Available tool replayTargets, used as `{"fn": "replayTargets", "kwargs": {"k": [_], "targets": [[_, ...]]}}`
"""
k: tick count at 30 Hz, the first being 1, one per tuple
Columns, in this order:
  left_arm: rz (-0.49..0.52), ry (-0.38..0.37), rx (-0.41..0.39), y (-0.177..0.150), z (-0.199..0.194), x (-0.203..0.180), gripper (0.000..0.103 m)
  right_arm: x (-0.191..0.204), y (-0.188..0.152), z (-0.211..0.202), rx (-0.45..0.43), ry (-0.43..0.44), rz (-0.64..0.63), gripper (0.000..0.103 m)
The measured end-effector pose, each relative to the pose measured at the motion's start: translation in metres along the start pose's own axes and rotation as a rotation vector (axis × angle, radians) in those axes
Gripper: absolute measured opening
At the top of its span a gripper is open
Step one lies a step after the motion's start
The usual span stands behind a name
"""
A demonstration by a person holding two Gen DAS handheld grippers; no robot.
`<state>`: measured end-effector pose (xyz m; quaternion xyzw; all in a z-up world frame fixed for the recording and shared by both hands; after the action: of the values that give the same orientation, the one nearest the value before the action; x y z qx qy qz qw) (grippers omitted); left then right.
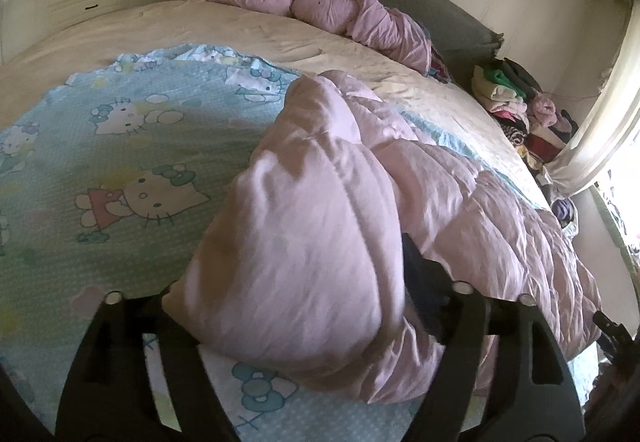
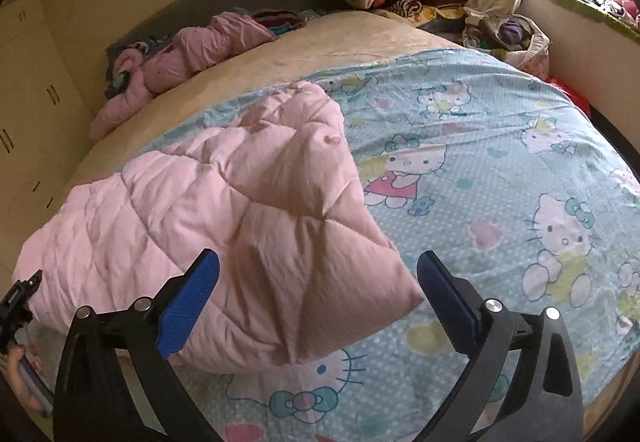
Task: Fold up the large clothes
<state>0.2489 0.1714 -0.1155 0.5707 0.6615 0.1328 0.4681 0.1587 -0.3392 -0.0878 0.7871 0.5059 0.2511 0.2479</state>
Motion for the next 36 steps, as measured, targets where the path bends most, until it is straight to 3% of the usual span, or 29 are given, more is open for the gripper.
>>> {"fn": "replayTargets", "kwargs": {"k": [3,11,17,22,36], "targets": [[0.022,0.024,-0.007,-0.001,-0.003,-0.004,0.093,-0.004,0.000,-0.005,-0.001,0.007,0.006,0.099],[0.043,0.066,-0.030,0.003,-0.023,-0.011,0.094,0.005,-0.005,-0.030,-0.034,0.039,-0.013,0.099],[0.079,0.069,-0.098,0.004,-0.060,-0.026,0.094,0.009,-0.006,-0.050,-0.063,0.072,-0.027,0.099],[0.108,0.077,-0.109,0.001,-0.082,-0.042,0.094,0.018,-0.005,-0.070,-0.096,0.105,-0.050,0.099],[0.187,0.072,-0.122,-0.037,-0.132,-0.079,0.094,0.036,-0.017,-0.156,-0.239,0.178,-0.149,0.099]]}}
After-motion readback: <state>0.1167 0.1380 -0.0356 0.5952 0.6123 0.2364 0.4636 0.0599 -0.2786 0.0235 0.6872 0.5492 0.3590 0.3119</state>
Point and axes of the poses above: each gripper's, at about its wrist camera, not at the fingertips, and z roughly the way its jaws point, x to its left, y to its top, the point moved 4 cm from there along z, roughly the way its jaws point, and after that the axes turned 13 degrees about -y, right-handed, at the moved point
